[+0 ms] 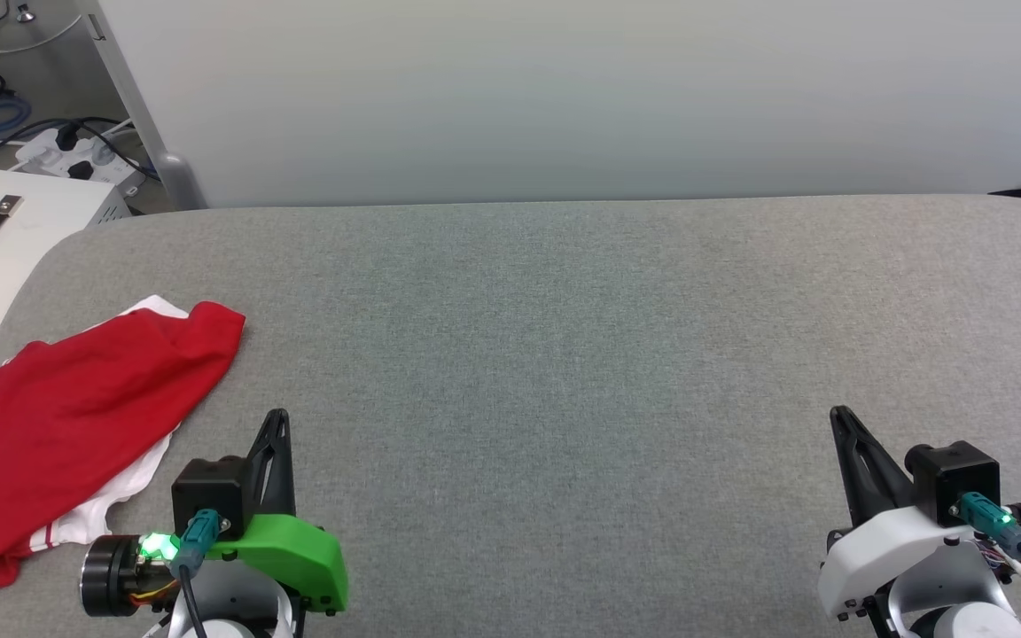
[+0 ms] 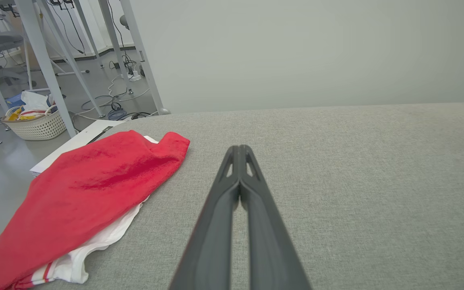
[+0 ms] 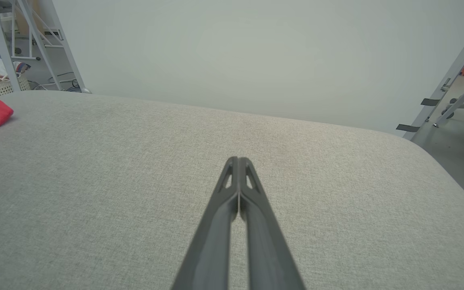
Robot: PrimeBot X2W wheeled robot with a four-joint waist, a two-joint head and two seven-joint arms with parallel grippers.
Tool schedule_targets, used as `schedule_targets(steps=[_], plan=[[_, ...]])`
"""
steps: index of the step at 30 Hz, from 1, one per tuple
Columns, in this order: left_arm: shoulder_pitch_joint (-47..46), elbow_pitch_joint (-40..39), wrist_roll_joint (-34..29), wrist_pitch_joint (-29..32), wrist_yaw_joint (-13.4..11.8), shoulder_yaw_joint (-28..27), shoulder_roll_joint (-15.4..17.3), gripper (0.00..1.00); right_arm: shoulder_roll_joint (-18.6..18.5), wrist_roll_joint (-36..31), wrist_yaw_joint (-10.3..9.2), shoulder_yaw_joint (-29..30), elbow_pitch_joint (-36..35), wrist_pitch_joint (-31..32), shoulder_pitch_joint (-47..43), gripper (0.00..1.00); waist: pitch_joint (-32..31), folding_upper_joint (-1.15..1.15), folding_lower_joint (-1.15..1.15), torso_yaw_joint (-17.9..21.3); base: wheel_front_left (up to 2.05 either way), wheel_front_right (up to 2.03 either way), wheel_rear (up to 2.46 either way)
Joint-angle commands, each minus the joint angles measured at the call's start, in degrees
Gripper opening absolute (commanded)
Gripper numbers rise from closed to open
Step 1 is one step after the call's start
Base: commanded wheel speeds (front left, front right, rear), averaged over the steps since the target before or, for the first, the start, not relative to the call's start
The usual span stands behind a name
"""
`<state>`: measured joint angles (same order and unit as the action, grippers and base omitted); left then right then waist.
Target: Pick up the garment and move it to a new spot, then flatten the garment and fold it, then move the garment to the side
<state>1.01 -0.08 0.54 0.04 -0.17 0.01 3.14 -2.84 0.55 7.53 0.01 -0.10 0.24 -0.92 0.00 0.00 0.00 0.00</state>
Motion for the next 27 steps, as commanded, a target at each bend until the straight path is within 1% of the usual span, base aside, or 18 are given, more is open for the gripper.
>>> schedule_targets(steps=[1, 23, 24, 27], plan=[[-1.01, 0.08, -0.54, -0.04, 0.17, -0.01, -0.26, 0.00, -0.04, -0.55, -0.04, -0.01, 0.10, -0.24, 0.92, 0.00, 0.00, 0.00, 0.00, 0.00, 0.00, 0.00, 0.00], [-1.01, 0.08, -0.54, -0.04, 0.17, -0.01, -0.26, 0.00, -0.04, -0.55, -0.04, -0.01, 0.10, -0.24, 0.92, 0.00, 0.00, 0.00, 0.00, 0.00, 0.00, 0.00, 0.00], [0.00, 0.00, 0.00, 0.00, 0.00, 0.02, 0.00, 1.00, 0.00, 0.00, 0.00, 0.02, 0.00, 0.00, 0.00, 1.00, 0.00, 0.00, 0.00, 0.00, 0.00, 0.00, 0.00], [0.04, -0.01, 0.09, -0.06, 0.01, 0.06, 0.00, 1.00, 0.00, 0.07, 0.00, 0.01, 0.01, -0.04, -0.01, 1.00, 0.00, 0.00, 0.00, 0.00, 0.00, 0.00, 0.00]])
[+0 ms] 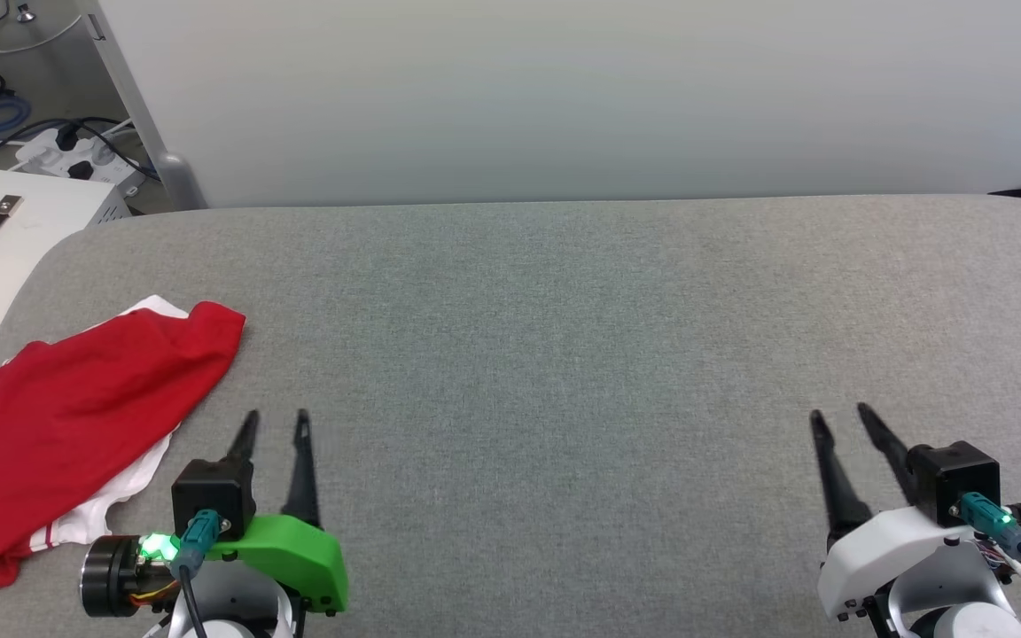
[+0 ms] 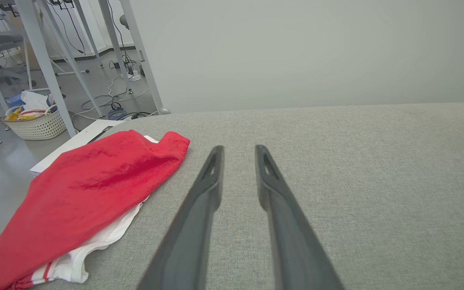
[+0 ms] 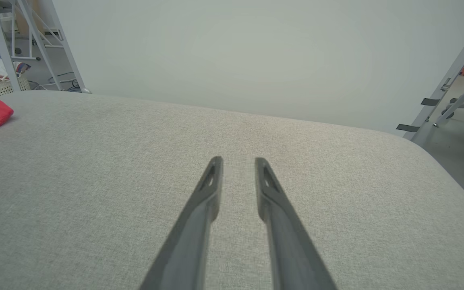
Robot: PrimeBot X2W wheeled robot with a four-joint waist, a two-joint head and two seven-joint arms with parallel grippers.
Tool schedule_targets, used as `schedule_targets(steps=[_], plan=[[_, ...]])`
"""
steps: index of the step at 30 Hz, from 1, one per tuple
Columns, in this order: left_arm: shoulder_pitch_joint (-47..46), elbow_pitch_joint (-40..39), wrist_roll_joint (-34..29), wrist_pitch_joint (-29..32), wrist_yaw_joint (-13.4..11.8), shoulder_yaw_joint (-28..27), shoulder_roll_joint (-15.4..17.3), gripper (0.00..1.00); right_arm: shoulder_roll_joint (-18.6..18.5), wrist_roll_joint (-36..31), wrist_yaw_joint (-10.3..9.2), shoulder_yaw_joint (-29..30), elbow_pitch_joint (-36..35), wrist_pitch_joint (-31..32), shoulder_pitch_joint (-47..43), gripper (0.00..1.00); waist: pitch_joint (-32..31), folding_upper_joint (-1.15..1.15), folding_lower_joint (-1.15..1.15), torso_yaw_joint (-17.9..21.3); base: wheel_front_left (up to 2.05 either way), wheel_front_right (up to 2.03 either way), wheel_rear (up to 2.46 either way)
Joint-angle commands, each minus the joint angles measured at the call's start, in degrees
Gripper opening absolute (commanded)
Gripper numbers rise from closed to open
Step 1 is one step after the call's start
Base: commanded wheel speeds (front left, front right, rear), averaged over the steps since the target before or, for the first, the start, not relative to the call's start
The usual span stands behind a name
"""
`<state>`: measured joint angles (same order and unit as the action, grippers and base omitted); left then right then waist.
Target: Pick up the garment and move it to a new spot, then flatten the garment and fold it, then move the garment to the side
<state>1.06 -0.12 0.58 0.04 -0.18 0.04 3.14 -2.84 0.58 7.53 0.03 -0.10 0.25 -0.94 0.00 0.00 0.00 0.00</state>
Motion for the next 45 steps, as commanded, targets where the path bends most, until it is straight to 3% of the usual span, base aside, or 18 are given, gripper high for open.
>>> schedule_targets(steps=[1, 45], plan=[[-0.04, 0.08, 0.16, -0.20, 0.05, 0.13, 0.00, 1.00, 0.00, 0.17, 0.00, -0.03, 0.06, -0.17, 0.01, 1.00, 0.00, 0.00, 0.00, 0.01, 0.00, 0.00, 0.00], [-1.49, 1.96, 4.67, -5.40, 1.32, 2.68, -0.09, 1.00, -0.01, 7.40, -0.02, 0.99, -0.62, -3.56, -0.02, 1.00, -0.55, 0.00, 0.00, 0.95, 0.00, 0.00, 0.00]])
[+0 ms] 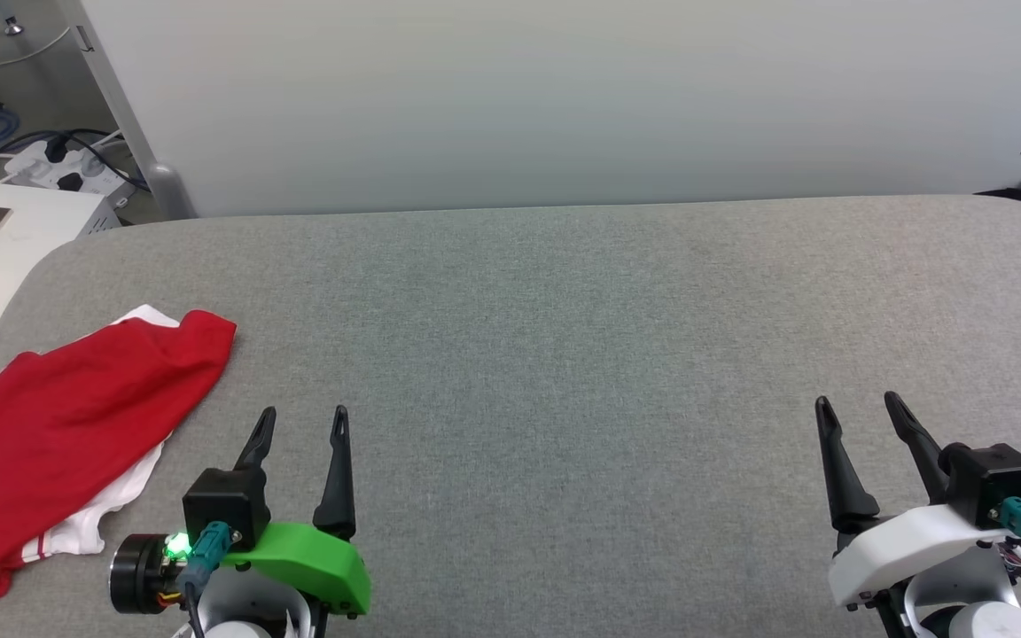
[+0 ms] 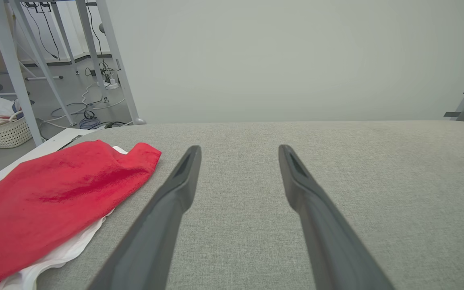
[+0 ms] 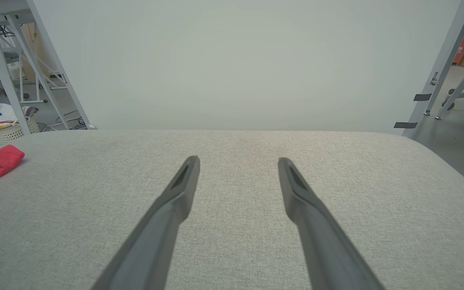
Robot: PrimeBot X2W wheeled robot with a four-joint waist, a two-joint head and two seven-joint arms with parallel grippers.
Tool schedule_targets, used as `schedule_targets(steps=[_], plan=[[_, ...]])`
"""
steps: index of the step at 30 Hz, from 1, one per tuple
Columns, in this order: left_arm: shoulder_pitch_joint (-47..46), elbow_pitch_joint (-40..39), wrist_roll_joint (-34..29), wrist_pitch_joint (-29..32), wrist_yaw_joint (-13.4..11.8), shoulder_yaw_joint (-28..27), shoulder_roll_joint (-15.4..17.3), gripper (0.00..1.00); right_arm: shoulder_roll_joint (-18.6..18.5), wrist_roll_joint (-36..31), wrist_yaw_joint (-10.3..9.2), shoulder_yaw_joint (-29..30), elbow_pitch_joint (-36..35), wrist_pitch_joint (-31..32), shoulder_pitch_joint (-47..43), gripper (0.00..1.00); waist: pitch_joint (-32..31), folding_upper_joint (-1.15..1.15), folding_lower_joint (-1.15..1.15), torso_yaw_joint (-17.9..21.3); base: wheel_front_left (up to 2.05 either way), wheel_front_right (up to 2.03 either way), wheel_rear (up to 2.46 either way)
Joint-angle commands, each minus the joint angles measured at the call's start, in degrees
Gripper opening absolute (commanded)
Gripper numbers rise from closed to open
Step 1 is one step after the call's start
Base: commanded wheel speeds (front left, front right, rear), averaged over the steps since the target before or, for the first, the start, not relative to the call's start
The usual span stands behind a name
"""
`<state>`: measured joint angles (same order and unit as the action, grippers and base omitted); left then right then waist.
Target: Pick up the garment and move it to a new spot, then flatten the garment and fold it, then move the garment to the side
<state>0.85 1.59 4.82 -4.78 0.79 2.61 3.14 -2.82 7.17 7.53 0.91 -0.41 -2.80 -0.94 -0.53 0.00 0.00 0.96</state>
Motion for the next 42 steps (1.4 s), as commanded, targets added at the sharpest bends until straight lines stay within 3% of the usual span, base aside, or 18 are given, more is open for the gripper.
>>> schedule_targets(steps=[1, 18, 42], plan=[[-1.34, 0.33, 0.55, -0.71, 0.40, 0.17, -0.10, 1.00, -0.04, 0.95, -0.02, 0.16, -0.36, -0.58, -0.05, 1.00, -0.04, 0.00, 0.00, -0.05, 0.00, 0.00, 0.00], [-2.62, 1.95, 1.80, -2.71, 0.72, 0.64, -0.13, 1.00, -0.04, -0.41, -0.02, -0.54, -1.00, -1.20, 0.03, 1.00, -0.09, 0.00, 0.00, -4.26, 0.00, 0.00, 0.00], [-4.50, 4.63, 3.80, -5.57, 1.24, -1.96, -0.18, 1.00, -1.28, -0.75, -0.03, -5.38, -1.57, -2.51, 2.19, 1.00, 0.97, 0.00, 0.00, -20.14, 0.00, 0.00, 0.00]])
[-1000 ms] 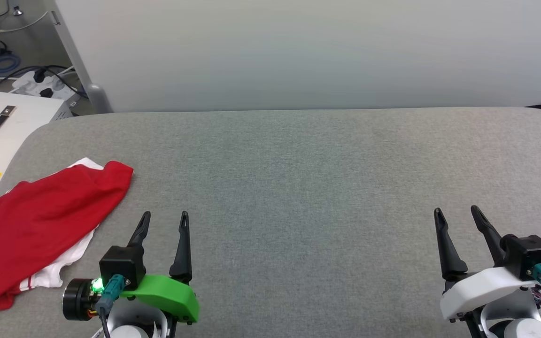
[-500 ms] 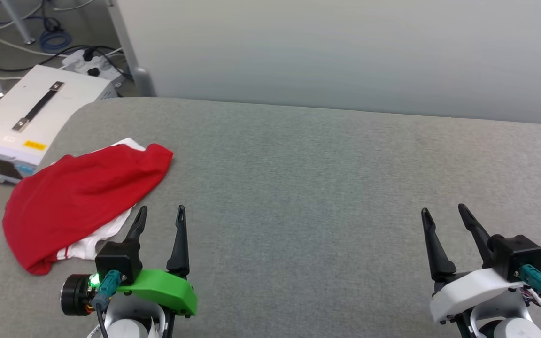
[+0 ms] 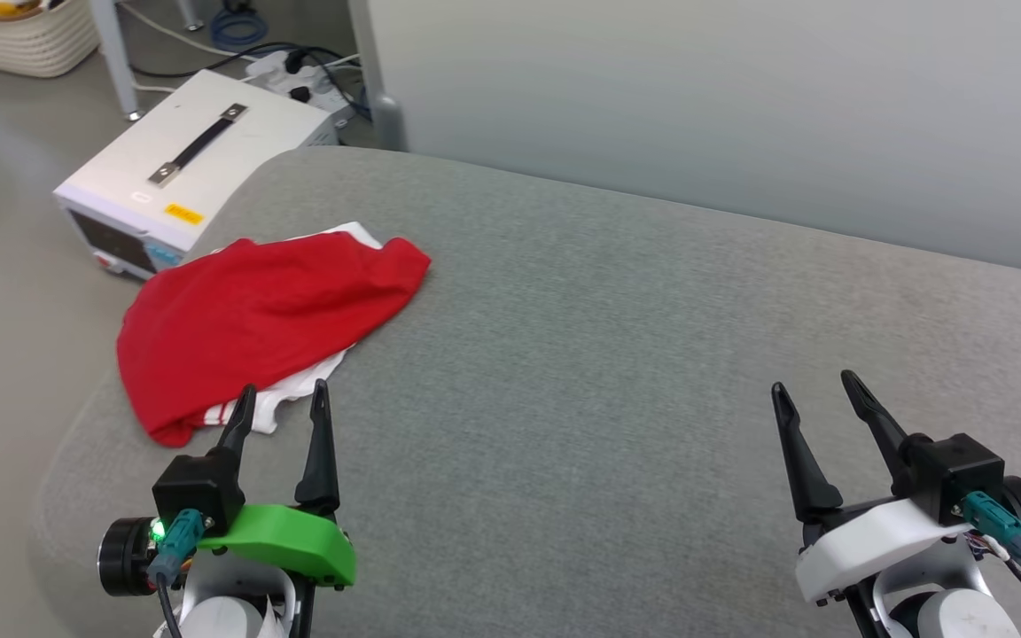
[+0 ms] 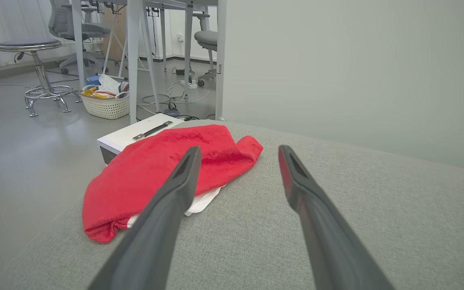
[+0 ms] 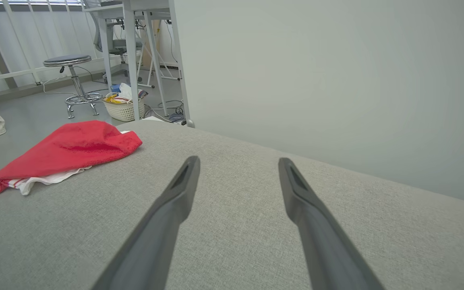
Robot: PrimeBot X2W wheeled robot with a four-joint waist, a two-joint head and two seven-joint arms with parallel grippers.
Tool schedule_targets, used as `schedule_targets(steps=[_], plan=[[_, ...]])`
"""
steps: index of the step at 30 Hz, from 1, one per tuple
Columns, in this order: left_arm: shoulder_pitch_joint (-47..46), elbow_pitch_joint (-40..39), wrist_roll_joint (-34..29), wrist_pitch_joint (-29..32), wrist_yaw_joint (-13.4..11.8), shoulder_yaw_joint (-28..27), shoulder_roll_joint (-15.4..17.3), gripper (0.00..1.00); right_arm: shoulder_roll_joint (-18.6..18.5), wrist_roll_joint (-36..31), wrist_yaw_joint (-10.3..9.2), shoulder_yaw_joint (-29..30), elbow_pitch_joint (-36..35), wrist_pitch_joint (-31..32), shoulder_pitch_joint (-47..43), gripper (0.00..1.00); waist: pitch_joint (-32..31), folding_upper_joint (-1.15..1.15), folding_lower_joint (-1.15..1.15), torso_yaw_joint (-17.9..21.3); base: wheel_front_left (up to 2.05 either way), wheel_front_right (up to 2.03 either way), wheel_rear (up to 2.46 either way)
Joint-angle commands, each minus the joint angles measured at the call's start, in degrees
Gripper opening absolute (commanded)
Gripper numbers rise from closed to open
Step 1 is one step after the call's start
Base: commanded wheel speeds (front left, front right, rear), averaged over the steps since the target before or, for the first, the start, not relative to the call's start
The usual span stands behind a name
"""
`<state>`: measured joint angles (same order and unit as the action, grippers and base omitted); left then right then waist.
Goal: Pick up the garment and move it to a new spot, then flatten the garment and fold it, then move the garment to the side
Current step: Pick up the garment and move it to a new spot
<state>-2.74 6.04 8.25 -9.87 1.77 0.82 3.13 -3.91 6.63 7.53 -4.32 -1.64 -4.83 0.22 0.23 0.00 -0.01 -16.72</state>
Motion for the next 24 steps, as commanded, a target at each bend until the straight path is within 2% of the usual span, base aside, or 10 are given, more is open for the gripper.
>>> schedule_targets(steps=[1, 12, 24], plan=[[-0.90, 0.23, 0.46, -0.59, 0.28, -0.29, -0.17, 1.00, -0.20, -0.22, -0.03, -0.25, -0.37, -0.53, 1.12, 1.00, 0.27, 0.00, 0.01, -3.08, 0.00, 0.00, 0.00], [-0.73, 0.75, 1.62, -1.93, 0.09, -1.35, -0.19, 1.00, -0.51, 0.27, -0.03, -2.44, -0.54, -1.23, 2.31, 1.00, 0.40, 0.00, 0.01, -9.79, 0.00, 0.00, 0.00], [-0.75, 1.26, 2.00, -3.35, 0.38, -2.10, -0.22, 1.00, -0.66, 0.95, -0.04, -3.94, -0.54, -1.94, 2.81, 1.00, 0.64, 0.00, 0.01, -13.71, 0.00, 0.00, 0.00]])
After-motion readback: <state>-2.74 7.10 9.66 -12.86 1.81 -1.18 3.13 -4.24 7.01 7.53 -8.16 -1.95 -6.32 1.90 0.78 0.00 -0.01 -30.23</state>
